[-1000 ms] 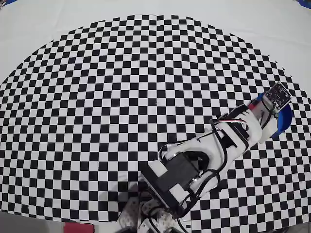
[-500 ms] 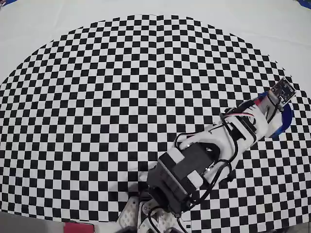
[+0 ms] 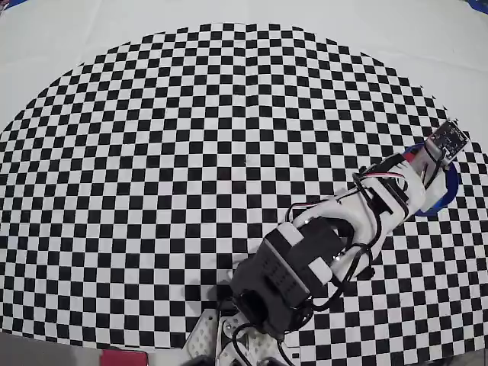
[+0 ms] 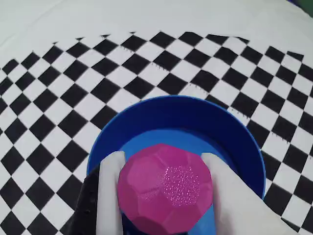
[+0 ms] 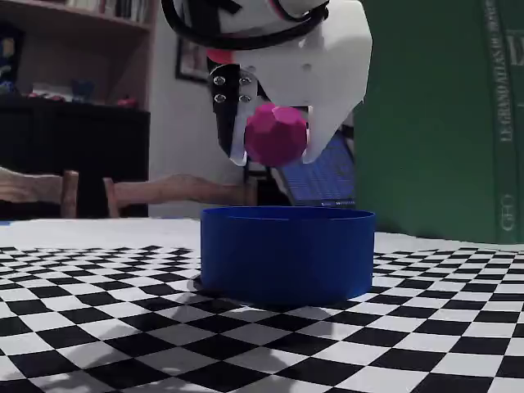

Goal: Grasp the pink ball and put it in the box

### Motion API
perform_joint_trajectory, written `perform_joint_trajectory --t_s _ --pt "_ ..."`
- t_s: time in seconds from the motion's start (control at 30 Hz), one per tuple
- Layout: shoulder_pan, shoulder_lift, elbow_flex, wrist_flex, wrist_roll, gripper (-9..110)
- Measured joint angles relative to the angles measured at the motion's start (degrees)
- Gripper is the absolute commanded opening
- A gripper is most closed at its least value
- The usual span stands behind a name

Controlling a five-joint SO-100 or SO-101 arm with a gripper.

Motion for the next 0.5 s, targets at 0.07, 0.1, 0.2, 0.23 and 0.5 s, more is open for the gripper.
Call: perform_joint_trajectory --t_s 0.07,0.1,0.2,0.23,0.5 --pt "0.00 -1.05 -1.14 0.09 0.00 0" --pt "0.00 -1.85 -2.11 0.44 0.00 0" --pt "-0.09 -3.43 -3.87 0.53 0.00 0" --pt "-0.09 -3.52 -3.87 0.53 0.00 0" --pt "-0.09 -5.98 -6.42 0.53 0.00 0"
